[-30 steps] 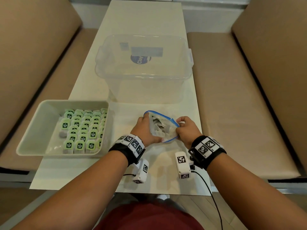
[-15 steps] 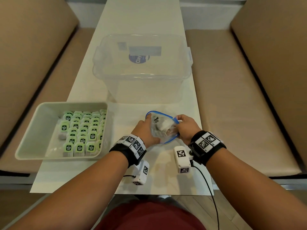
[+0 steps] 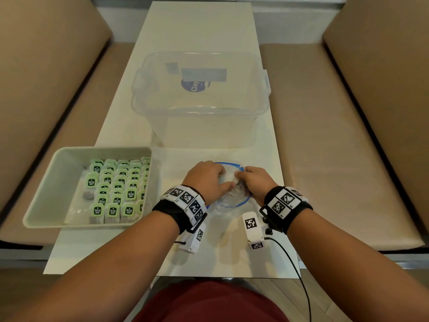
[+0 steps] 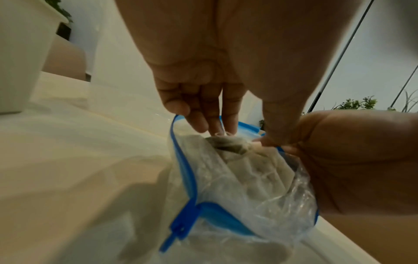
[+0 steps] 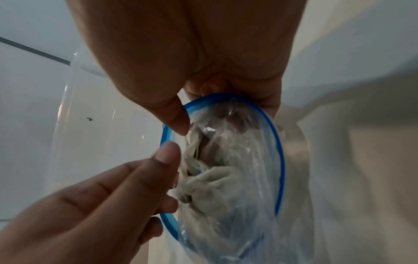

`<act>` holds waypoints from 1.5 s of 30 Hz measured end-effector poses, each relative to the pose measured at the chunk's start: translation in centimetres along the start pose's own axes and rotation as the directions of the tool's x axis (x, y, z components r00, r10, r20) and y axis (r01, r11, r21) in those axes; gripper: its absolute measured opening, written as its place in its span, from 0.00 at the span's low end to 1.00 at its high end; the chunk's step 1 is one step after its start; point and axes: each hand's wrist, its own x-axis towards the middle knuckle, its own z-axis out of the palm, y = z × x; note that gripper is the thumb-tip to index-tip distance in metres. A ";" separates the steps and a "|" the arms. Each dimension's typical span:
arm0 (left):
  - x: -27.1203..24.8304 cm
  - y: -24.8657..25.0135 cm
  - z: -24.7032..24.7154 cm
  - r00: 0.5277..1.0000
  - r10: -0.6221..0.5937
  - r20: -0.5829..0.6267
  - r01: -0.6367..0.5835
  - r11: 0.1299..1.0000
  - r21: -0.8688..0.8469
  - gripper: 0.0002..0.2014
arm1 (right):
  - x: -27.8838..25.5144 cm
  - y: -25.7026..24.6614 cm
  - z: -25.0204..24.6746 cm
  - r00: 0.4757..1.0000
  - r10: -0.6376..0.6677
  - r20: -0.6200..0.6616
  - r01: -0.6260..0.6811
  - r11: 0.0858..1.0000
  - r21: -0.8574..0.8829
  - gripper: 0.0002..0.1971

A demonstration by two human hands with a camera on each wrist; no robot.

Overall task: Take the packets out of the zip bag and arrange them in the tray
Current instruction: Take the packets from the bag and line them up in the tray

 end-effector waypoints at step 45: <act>-5.2 -4.6 -11.6 0.937 -0.001 -0.349 -0.189 0.840 -0.509 0.05 | -7.7 -9.0 6.7 0.819 -0.451 0.354 0.425 0.892 0.154 0.13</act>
